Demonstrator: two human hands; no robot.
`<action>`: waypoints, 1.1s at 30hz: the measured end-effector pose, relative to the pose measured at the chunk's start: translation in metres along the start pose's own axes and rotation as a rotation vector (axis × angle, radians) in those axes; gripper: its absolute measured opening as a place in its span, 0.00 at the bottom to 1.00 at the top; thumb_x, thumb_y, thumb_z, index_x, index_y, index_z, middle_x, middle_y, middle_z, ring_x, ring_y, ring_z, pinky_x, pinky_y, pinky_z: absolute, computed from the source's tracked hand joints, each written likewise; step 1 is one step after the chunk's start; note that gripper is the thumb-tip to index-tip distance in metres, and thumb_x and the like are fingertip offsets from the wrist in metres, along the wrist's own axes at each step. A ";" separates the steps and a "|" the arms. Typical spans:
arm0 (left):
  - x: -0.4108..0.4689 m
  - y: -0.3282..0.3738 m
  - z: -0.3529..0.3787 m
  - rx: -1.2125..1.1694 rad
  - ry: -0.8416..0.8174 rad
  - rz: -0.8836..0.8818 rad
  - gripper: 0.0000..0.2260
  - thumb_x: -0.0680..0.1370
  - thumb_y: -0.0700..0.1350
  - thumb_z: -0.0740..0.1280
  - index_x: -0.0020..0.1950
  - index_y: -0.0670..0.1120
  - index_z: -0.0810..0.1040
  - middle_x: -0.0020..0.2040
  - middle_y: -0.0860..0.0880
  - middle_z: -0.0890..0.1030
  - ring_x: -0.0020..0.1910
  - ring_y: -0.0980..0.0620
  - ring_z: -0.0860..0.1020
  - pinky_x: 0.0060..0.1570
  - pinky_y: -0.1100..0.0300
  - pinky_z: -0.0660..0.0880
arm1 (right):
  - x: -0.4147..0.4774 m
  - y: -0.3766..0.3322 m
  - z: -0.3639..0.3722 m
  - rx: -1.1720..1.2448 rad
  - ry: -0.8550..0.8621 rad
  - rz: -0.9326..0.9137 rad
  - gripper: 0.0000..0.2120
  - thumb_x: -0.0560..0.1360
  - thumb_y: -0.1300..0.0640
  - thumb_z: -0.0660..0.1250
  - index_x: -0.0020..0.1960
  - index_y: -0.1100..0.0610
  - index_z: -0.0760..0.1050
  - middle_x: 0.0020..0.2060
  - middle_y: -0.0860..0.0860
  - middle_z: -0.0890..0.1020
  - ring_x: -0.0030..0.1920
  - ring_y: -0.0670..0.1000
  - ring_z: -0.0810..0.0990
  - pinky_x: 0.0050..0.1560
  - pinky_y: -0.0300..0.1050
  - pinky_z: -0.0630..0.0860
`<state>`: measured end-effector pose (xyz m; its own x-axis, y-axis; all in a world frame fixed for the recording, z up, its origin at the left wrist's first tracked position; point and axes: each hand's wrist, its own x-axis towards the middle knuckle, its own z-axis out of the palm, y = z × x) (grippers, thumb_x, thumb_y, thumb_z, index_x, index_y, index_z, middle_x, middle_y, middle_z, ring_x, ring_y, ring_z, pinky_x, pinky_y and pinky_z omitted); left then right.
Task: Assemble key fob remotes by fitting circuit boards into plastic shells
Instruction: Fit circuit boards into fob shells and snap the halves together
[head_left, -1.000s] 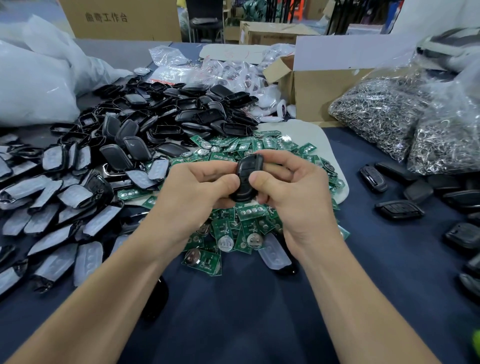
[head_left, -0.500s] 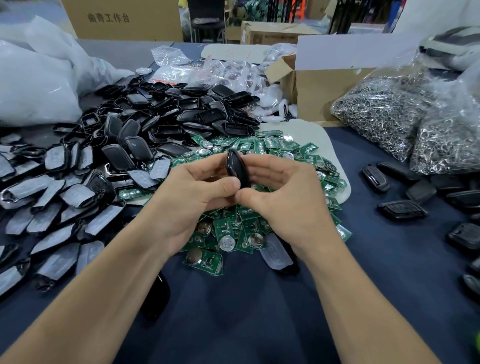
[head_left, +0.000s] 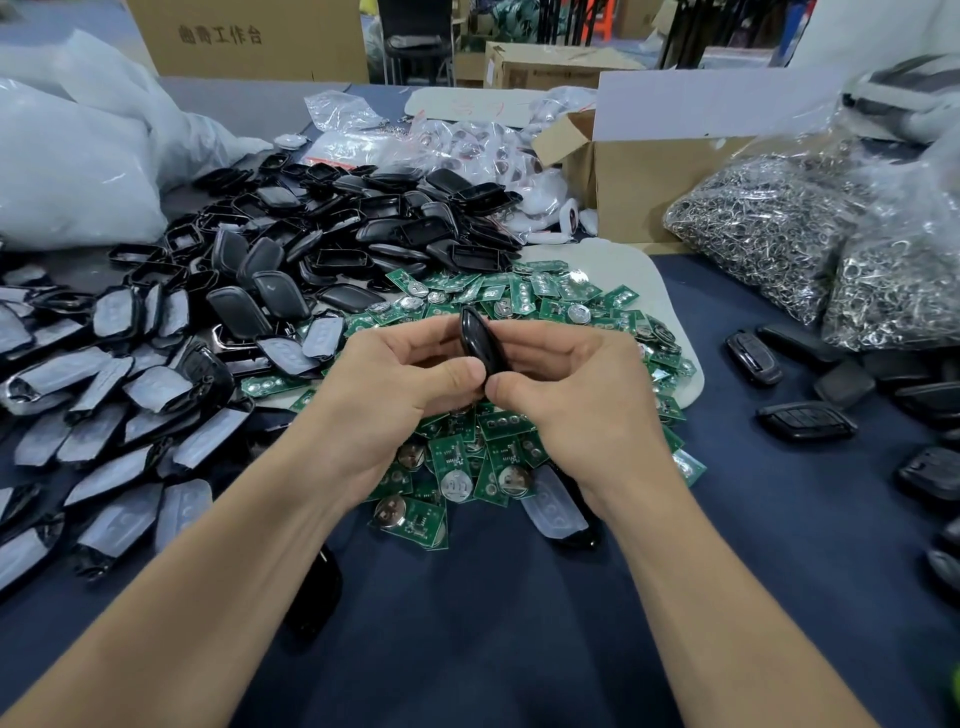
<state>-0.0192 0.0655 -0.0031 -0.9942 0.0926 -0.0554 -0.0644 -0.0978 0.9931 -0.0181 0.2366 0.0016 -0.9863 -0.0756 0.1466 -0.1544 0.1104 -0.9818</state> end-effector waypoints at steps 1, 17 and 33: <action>0.000 -0.002 0.001 0.030 0.021 0.010 0.15 0.77 0.35 0.72 0.63 0.45 0.84 0.56 0.47 0.87 0.57 0.50 0.86 0.56 0.57 0.83 | -0.001 0.000 0.001 -0.009 0.018 -0.008 0.21 0.68 0.69 0.77 0.53 0.47 0.87 0.45 0.42 0.89 0.48 0.42 0.87 0.52 0.43 0.84; 0.000 0.004 0.003 -0.102 -0.053 -0.009 0.19 0.75 0.41 0.70 0.65 0.42 0.82 0.61 0.46 0.86 0.54 0.54 0.84 0.51 0.63 0.80 | 0.005 0.000 -0.003 0.237 0.070 -0.016 0.17 0.69 0.69 0.74 0.48 0.48 0.87 0.45 0.49 0.89 0.49 0.50 0.88 0.49 0.42 0.82; -0.005 0.006 0.002 0.185 -0.017 0.109 0.15 0.76 0.39 0.74 0.63 0.47 0.85 0.56 0.45 0.87 0.60 0.46 0.84 0.66 0.46 0.78 | 0.001 0.001 -0.005 0.110 -0.088 0.078 0.19 0.69 0.72 0.75 0.55 0.55 0.86 0.45 0.52 0.89 0.48 0.51 0.88 0.47 0.47 0.84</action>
<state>-0.0146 0.0659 0.0036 -0.9927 0.1086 0.0532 0.0616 0.0749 0.9953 -0.0196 0.2415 0.0010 -0.9854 -0.1580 0.0631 -0.0656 0.0107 -0.9978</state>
